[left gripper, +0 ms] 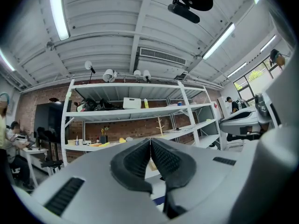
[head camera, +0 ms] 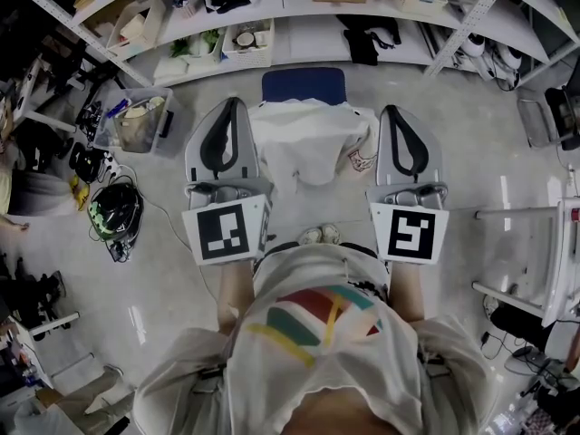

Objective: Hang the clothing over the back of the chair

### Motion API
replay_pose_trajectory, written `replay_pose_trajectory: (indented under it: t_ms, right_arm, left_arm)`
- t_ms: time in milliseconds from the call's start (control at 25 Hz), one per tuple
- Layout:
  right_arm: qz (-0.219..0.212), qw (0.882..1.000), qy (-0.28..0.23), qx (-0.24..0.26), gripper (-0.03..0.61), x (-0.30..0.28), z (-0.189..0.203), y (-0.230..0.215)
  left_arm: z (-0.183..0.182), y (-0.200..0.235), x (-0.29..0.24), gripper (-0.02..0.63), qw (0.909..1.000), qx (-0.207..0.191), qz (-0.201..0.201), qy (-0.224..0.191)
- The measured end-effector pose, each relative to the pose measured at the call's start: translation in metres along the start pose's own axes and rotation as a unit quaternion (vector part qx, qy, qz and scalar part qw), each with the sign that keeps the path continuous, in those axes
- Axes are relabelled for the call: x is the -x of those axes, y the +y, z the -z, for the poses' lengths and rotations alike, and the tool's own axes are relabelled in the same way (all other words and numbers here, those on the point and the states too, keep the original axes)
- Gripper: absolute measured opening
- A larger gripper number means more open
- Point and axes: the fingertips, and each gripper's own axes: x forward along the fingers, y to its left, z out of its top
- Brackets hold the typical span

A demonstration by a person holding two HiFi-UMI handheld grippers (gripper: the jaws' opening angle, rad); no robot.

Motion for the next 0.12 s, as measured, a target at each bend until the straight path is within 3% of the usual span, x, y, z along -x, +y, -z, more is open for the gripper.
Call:
replay_pose_trajectory:
  t_ms: [120]
  right_arm:
    - [-0.003,1.000,0.003,-0.004,0.006,0.0005,0.0022,-0.0011]
  left_arm:
    - [0.0007,-0.0018,-0.0005,0.017,1.0000,0.005,0.003,-0.001]
